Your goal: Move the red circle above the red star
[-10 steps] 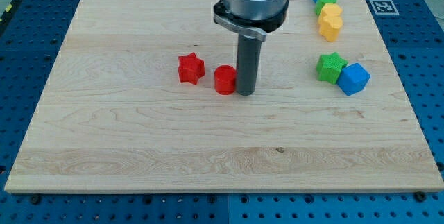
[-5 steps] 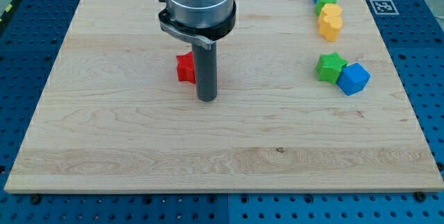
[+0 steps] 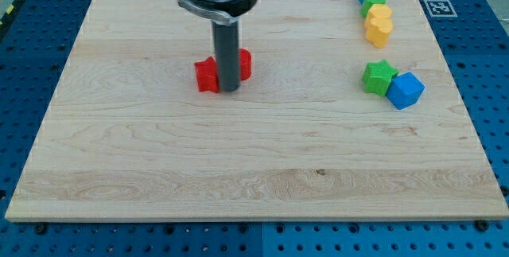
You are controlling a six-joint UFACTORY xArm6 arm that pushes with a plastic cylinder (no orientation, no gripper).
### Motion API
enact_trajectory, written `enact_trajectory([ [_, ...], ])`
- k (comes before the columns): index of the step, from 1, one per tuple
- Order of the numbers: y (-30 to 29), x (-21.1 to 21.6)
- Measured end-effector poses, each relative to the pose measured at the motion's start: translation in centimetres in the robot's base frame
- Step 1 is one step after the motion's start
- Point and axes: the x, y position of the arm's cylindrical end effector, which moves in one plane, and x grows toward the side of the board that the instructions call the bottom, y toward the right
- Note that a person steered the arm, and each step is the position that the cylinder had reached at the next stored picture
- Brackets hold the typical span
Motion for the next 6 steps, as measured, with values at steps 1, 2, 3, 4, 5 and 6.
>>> enact_trajectory([
  [1,-0.7,0.0],
  [2,2.2,0.0],
  [3,3.4,-0.4],
  [4,3.0,-1.9],
  [5,2.3,-2.1],
  [6,3.3,-1.6],
])
